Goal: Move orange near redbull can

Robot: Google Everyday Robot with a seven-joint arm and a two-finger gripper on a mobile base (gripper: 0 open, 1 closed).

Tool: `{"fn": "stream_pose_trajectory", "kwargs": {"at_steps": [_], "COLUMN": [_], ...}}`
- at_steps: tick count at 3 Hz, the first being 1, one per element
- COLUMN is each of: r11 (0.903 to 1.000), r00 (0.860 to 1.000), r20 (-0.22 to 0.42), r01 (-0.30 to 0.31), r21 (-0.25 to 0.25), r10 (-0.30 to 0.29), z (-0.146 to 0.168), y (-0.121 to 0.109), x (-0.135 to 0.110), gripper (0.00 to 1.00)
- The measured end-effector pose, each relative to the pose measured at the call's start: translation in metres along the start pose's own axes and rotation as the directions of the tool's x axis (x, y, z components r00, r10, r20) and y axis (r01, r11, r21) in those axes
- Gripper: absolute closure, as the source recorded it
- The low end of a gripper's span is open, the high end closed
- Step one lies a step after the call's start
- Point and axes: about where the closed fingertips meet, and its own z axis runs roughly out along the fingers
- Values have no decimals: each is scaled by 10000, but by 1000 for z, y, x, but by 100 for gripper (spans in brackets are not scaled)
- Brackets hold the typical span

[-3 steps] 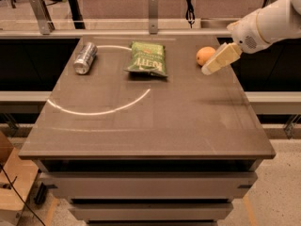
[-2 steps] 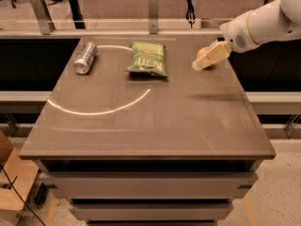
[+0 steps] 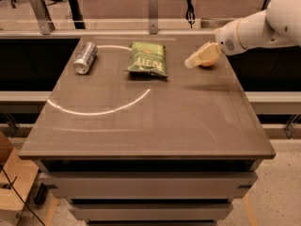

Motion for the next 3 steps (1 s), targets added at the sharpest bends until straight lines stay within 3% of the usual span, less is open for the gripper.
{"fn": "stream_pose_trajectory", "kwargs": {"at_steps": [2,3], "r11": [9962,9955], "r00": [9956,9947], "r20": [-451,-497], "r01": [-801,-878], "r21": [336,363], "r10": [815,895], "z": [27,29], "y": [-23,-34], "x": [39,49], "gripper": [0,18]}}
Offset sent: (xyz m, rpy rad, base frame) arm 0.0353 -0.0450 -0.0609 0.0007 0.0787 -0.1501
